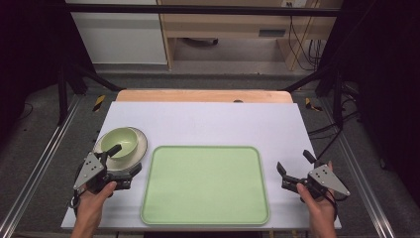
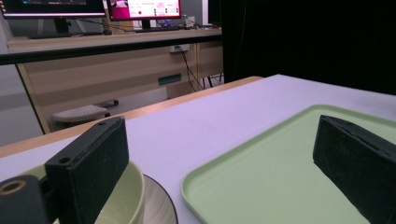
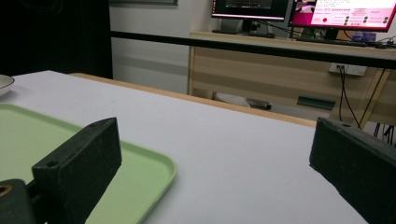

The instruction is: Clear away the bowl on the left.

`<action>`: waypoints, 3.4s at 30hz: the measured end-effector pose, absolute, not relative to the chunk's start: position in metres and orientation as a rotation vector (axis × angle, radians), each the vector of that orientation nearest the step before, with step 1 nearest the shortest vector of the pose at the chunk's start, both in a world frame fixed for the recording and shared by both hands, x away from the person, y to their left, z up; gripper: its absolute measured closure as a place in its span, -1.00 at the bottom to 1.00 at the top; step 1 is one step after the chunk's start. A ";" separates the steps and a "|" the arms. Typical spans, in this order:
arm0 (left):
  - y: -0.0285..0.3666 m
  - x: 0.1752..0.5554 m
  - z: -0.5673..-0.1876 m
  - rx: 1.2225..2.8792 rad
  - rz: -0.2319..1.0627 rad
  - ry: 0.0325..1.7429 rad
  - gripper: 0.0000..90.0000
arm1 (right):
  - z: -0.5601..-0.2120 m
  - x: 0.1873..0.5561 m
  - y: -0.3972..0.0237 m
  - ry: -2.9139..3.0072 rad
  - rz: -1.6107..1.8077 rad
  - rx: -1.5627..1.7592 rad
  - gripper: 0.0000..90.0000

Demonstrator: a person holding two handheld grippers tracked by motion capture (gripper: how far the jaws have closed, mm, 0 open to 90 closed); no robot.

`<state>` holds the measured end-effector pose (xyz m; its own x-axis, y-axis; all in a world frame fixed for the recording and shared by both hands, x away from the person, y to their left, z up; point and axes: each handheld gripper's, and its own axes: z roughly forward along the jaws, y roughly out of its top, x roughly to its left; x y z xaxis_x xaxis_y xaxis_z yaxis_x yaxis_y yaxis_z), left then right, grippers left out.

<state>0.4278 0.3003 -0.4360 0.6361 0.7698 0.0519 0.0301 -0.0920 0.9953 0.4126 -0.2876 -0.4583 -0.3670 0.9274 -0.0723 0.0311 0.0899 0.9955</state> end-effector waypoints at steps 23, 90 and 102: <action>0.338 0.422 -0.410 1.447 0.826 0.793 -0.92 | -0.460 0.414 -0.270 1.627 1.357 1.001 -0.91; 0.372 0.510 -0.442 1.752 0.739 1.425 -0.04 | -0.461 0.414 -0.266 1.622 1.344 1.015 -0.86; 0.372 0.510 -0.442 1.760 0.725 1.444 0.02 | -0.461 0.414 -0.264 1.647 1.372 0.980 -0.89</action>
<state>0.5101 0.3719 -0.4416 0.2088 0.9776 -0.0264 0.5627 -0.0980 0.8208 0.4139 -0.2641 -0.4612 -0.4123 0.9075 -0.0805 0.0851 0.1263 0.9883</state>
